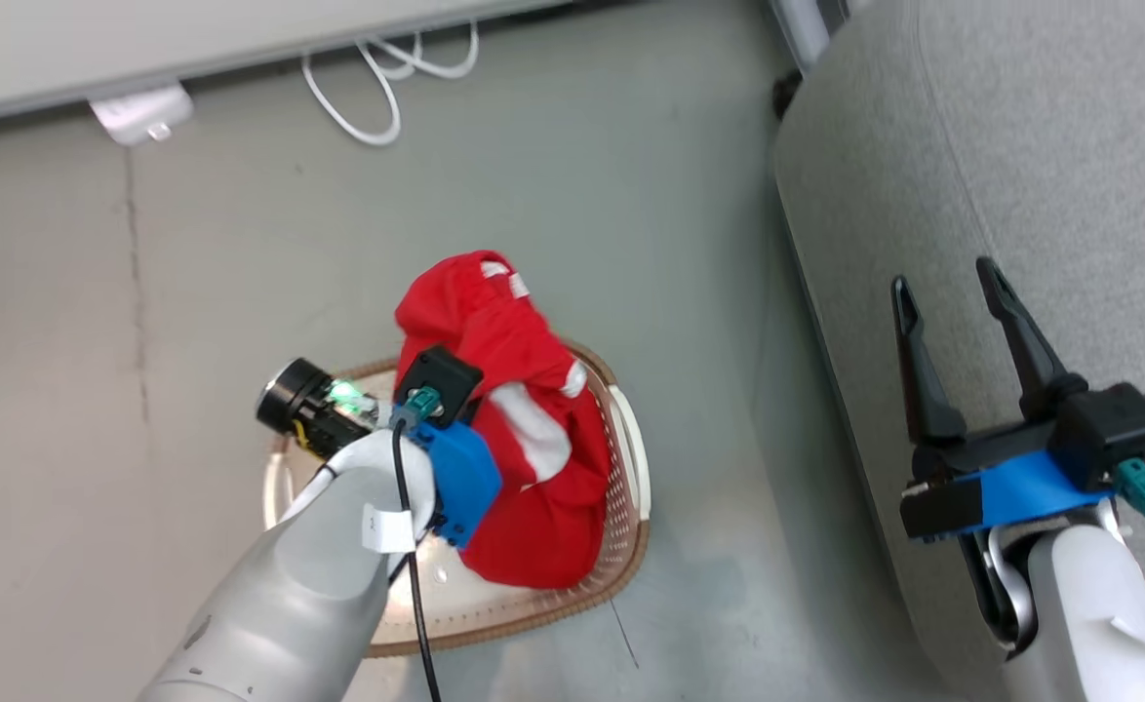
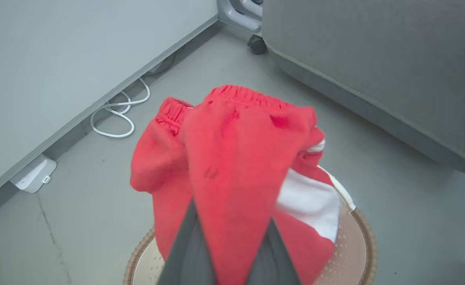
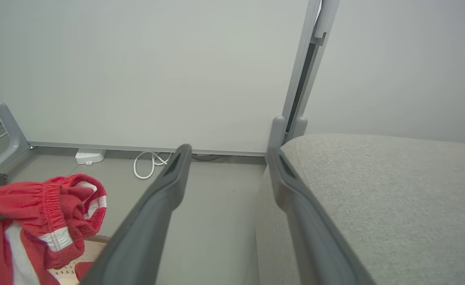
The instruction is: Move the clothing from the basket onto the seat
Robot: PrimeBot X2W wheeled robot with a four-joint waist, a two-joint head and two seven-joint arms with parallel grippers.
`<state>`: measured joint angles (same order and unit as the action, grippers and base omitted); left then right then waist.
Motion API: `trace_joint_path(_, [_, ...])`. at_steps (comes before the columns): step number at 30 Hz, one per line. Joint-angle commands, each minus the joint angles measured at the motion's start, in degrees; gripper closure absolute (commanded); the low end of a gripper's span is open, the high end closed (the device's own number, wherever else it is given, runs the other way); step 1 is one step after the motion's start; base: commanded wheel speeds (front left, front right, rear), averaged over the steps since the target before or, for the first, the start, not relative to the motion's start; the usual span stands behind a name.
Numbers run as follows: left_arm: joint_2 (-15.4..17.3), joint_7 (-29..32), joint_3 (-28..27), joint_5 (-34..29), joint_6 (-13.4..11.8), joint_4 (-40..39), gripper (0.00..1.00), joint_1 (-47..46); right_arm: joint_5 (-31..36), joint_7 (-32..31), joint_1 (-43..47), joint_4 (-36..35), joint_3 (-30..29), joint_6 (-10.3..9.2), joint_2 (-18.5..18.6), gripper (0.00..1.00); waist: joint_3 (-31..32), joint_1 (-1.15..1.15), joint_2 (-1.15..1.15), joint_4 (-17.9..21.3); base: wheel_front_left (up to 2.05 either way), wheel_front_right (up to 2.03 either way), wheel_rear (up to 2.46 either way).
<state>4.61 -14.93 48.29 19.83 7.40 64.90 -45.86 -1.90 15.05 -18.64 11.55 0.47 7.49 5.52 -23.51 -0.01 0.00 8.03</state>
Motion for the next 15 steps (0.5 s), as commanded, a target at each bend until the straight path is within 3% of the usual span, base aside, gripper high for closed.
trace_joint_path(1, [-0.3, -0.3, -1.3, 0.8, -0.4, -2.6, 1.0, 1.1, 0.4, 0.2, 1.5, 0.2, -0.2, 0.01, 0.4, 0.0, 4.3, 0.01, 0.0, -2.2, 0.0, 0.0, 0.0])
trace_joint_path(15, [-0.1, -0.3, -7.1, 0.3, -1.6, -18.7, 1.0, 6.6, 0.8, 0.2, 8.2, 2.1, -0.5, 0.01, 0.4, 0.0, 15.8, 0.01, 0.0, -5.1, 0.0, 0.0, 0.0])
